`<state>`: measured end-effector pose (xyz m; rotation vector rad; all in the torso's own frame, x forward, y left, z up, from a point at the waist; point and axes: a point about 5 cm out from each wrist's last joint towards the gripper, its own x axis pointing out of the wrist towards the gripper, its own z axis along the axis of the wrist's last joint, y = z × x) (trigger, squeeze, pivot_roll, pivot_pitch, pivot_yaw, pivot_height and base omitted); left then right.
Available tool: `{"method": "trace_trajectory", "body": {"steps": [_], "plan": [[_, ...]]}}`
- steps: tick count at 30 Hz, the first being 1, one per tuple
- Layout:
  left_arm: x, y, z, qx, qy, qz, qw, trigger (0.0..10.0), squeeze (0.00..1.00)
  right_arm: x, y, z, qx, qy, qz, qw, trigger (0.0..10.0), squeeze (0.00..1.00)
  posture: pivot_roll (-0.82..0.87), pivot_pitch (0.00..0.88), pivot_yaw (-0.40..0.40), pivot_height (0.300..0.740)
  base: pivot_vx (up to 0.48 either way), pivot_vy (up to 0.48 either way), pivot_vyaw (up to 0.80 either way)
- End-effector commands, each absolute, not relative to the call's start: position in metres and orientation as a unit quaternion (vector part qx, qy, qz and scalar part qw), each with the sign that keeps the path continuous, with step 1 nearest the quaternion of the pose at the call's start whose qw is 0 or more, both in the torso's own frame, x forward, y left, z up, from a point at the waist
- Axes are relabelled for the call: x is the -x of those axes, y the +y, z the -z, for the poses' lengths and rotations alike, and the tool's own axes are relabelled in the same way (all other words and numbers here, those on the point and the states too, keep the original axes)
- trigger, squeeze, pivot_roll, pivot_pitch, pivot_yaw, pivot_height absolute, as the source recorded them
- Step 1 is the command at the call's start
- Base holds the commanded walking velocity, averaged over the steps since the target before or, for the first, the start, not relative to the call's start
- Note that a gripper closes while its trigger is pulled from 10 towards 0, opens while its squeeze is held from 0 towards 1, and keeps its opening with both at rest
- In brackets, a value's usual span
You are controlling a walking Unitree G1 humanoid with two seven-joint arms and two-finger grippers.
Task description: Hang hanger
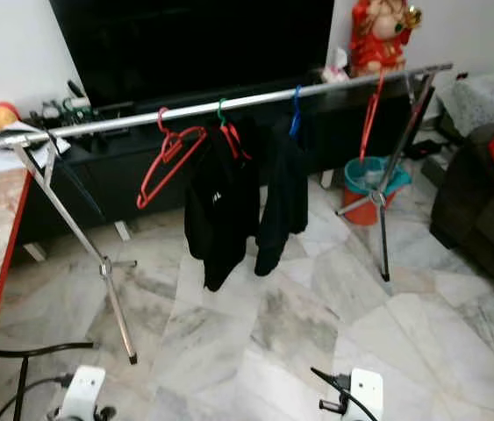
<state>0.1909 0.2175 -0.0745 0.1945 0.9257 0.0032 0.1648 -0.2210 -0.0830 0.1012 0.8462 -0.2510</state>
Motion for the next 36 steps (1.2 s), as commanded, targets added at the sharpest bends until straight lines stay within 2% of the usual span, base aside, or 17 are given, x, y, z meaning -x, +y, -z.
{"method": "trace_trajectory", "body": {"steps": [1, 14, 25, 36], "plan": [[-0.1857, 0.2169, 0.0774, -0.093, 0.454, 0.0, 0.886, 10.0, 0.0, -0.163, -0.2244, 0.0831, -0.047, 0.412, 0.126, 0.901, 10.0, 0.0, -0.16, 0.0, 0.051, 0.74, 0.285, 0.0, 0.0], [-0.1859, 0.2173, 0.0772, -0.091, 0.454, -0.003, 0.887, 10.0, 0.0, -0.1634, -0.2244, 0.083, -0.045, 0.413, 0.126, 0.901, 10.0, 0.0, -0.15, 0.0, 0.051, 0.74, 0.285, 0.0, 0.0], [-0.184, 0.2173, 0.0784, -0.054, 0.454, -0.041, 0.889, 10.0, 0.0, -0.1643, -0.2255, 0.0824, -0.046, 0.411, 0.128, 0.901, 10.0, 0.0, -0.16, 0.0, 0.048, 0.74, 0.279, 0.0, 0.0], [-0.1848, 0.2162, 0.0783, -0.06, 0.454, -0.031, 0.888, 10.0, 0.0, -0.1644, -0.2264, 0.0822, -0.046, 0.411, 0.13, 0.901, 10.0, 0.0, -0.16, 0.0, 0.047, 0.74, 0.268, 0.0, 0.0]]}}
